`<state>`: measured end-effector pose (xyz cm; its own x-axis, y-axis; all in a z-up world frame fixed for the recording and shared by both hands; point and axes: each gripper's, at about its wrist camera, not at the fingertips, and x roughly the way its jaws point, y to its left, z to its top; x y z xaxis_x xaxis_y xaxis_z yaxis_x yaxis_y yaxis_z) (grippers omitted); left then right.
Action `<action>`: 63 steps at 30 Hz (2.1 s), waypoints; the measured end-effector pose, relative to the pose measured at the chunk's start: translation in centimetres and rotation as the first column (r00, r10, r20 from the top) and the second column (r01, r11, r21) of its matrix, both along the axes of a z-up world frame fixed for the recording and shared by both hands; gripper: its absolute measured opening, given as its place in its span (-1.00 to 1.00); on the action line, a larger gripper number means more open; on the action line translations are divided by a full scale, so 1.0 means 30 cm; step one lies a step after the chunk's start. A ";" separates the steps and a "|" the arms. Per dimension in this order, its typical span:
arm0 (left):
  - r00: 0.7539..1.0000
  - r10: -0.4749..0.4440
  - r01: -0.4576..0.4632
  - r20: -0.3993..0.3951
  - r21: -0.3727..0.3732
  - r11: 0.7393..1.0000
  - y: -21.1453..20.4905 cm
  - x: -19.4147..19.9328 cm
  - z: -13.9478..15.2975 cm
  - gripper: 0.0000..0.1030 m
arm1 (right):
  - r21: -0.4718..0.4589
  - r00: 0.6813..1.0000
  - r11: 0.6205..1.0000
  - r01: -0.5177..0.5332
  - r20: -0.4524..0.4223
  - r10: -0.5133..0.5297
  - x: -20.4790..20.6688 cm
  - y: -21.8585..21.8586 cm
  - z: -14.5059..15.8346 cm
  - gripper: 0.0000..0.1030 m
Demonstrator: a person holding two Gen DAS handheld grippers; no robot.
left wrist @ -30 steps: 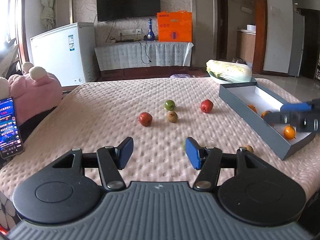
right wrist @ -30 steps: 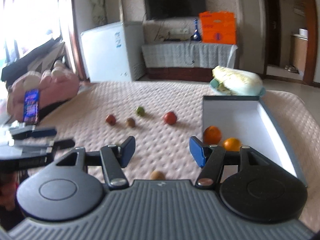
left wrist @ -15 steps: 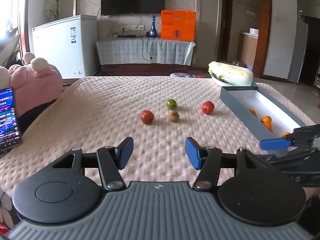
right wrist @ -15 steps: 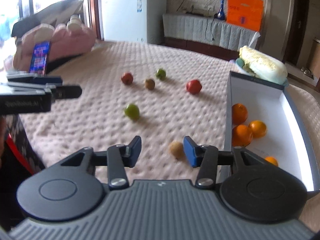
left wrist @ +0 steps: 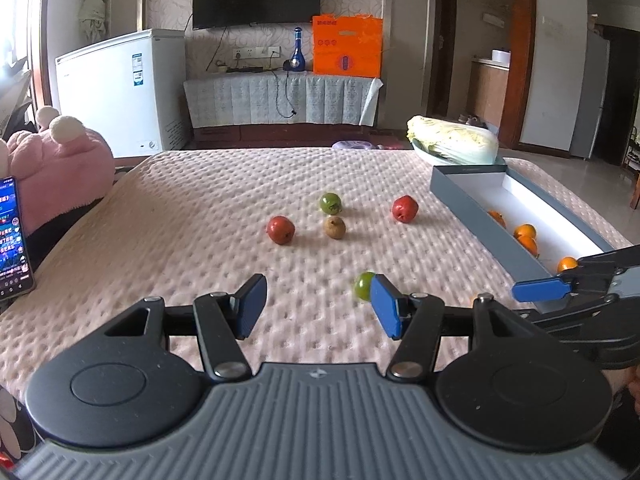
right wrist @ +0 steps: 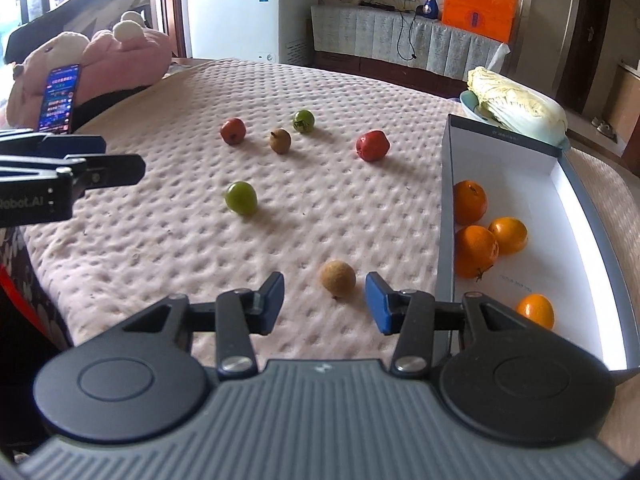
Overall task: Organize fruits
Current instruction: 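Grasp the small brown fruit with the right tool while the left tool approaches a green fruit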
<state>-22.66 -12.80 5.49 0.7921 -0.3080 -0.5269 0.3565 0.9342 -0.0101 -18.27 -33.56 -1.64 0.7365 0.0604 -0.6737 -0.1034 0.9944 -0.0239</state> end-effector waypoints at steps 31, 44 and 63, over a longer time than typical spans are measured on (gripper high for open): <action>1.000 0.015 -0.015 -0.016 -0.005 1.000 -0.010 0.014 -0.005 0.23 | 0.043 0.999 0.999 0.006 0.033 -0.007 -0.022 -0.039 0.020 -0.06; 0.998 0.008 -0.011 -0.056 -0.048 0.999 0.006 0.023 0.002 0.23 | -0.027 1.000 1.000 0.000 0.001 0.000 0.030 0.023 -0.015 -0.09; 0.995 -0.050 0.048 -0.086 -0.022 0.999 -0.079 0.083 -0.060 0.23 | 0.010 0.999 1.000 -0.013 -0.037 0.014 0.028 -0.010 -0.034 -0.50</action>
